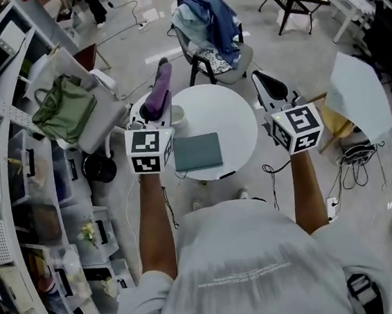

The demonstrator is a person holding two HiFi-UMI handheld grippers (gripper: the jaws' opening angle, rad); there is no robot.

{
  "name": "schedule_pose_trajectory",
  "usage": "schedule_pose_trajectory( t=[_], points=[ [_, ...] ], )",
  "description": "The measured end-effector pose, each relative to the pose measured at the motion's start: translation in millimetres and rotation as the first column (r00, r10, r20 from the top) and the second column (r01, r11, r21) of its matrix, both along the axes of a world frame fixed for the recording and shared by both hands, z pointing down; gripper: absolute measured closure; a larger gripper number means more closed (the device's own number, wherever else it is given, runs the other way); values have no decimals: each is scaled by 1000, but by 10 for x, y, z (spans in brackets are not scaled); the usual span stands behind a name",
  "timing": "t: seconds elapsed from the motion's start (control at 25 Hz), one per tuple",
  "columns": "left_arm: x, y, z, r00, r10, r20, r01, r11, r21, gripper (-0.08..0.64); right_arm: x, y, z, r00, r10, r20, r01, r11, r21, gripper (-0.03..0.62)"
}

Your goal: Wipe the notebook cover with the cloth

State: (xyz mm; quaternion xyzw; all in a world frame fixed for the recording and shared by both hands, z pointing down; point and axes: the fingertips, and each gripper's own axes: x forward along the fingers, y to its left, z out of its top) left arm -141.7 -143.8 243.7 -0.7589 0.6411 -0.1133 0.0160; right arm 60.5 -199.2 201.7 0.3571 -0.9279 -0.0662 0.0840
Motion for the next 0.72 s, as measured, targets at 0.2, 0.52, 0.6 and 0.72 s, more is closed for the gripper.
schedule_pose_trajectory(
  t=[0.2, 0.52, 0.6, 0.72],
  points=[
    [-138, 13, -310, 999, -46, 19, 45, 997, 57, 497, -170, -64, -312, 998, -64, 27, 62, 996, 59, 592],
    [-190, -23, -678, 997, -37, 63, 30, 993, 114, 495, -350, -138, -554, 994, -102, 33, 98, 990, 101, 592],
    [-191, -38, -773, 997, -35, 73, 26, 991, 130, 495, -401, -150, -576, 994, -105, 13, 102, 989, 110, 592],
    [-184, -44, -879, 996, -33, 87, 20, 989, 148, 495, -480, -139, -607, 993, -117, -8, 117, 986, 120, 592]
  ],
)
